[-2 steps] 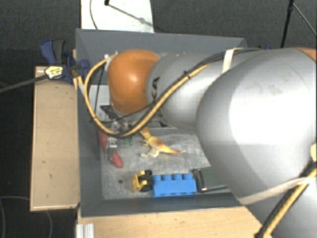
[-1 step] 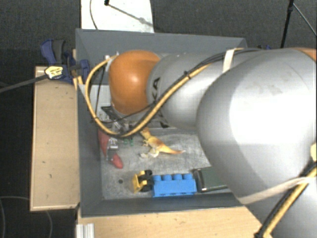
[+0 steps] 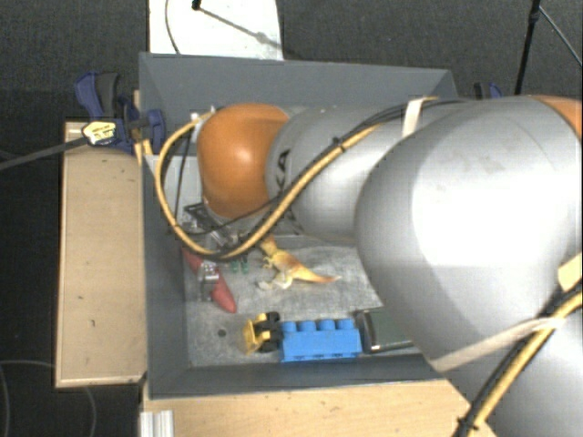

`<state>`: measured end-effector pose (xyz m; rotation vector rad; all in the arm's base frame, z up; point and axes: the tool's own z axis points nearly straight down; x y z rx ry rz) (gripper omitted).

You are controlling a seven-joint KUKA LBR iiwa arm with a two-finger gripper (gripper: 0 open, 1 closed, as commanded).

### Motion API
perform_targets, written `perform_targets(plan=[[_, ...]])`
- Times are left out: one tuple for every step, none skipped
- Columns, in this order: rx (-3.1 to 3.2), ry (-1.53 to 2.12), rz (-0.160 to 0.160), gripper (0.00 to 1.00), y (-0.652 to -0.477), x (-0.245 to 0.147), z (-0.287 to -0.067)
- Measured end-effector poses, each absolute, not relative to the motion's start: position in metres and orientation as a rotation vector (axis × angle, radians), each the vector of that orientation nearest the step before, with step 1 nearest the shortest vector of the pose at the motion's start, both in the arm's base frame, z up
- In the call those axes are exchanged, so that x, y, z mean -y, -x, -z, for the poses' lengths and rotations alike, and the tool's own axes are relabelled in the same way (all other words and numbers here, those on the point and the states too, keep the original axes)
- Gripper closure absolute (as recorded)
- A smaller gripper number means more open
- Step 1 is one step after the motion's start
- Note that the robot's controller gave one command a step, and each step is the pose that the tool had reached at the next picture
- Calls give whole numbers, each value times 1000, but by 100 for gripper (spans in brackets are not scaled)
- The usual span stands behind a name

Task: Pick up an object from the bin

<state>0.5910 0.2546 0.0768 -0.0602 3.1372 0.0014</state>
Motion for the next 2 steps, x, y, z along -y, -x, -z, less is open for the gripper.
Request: perform_targets(plan=[[-3114,-384,-5,100,-592,-253,-71],[-3114,-384,-5,100,-592,-253,-71]])
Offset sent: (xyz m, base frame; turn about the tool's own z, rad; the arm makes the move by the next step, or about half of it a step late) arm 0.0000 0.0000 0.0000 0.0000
